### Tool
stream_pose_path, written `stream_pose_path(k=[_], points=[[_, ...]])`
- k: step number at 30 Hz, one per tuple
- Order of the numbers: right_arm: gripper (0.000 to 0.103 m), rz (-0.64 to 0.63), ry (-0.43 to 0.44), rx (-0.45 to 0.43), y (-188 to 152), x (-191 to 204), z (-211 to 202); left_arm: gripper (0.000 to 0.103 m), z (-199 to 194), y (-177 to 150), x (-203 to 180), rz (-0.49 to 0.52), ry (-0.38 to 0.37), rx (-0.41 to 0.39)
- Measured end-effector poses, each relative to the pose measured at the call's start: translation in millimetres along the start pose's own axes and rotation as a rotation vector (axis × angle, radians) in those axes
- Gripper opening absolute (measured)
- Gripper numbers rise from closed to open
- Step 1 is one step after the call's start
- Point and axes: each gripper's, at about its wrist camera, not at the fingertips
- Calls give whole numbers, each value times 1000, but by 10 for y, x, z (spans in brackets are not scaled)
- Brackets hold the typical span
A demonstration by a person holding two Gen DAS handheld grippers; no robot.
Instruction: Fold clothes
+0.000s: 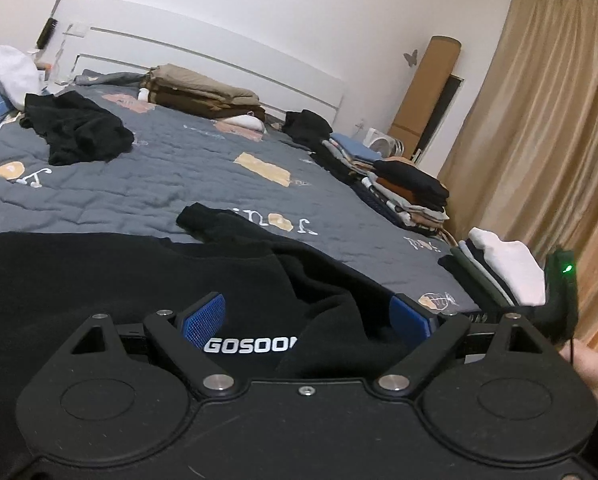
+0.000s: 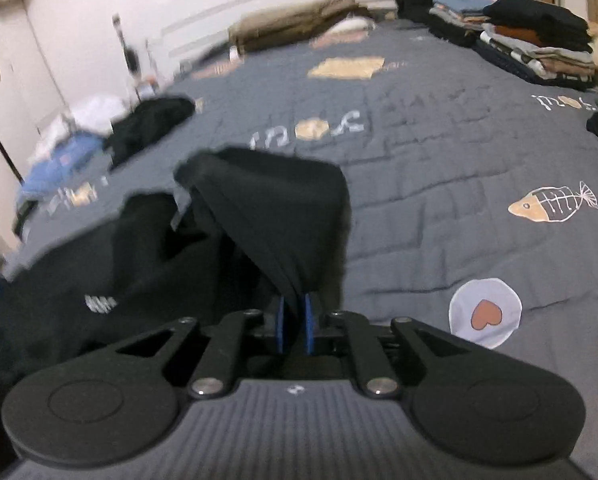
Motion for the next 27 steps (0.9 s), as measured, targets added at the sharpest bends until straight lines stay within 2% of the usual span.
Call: stream_pose_path(k=[2,4,6,9,11,14,17,18,20,21,22,25,27], points=[[25,-28,25,-59,106,81,-78,89,11,4,-18,-4,-9,-3],[51,-81,39,-115,210,206,-91,89,24,10,-23,-9,-13,-4],[61,-138,56,-149,328,334,-24,89,50,17,-11,-18,-14,0],[64,-258,49,-149,536,549,249,89,87,31,13,-25,-8,6],[64,-337,34,-113,629,688,482,90,108,39,50,-37,1,14],[64,-420,37,-41,669,841,801,90,133,60,102,-56,7,17],[64,-479,1,4,625,939,1076,90,161,87,139,-67,6,16],[63,-475,-15,16,618,940,1151,90,170,95,149,-70,6,16],[47,-431,-43,37,625,898,1267,90,187,106,162,-76,4,19],[21,-393,-51,45,636,857,1304,90,192,105,167,-76,4,22],[7,-334,-45,40,663,787,1301,90,192,103,168,-73,4,23],[6,-149,-10,-12,744,553,1163,90,187,100,173,-68,7,24],[6,-82,-34,-83,762,428,963,90,177,98,170,-74,5,19]])
Point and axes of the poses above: each gripper's, at about its wrist camera, not at the fingertips, and z roughly the way its jaws point, x to its left, y to its top, and after that the axes turned 2 degrees about -z, right-handed
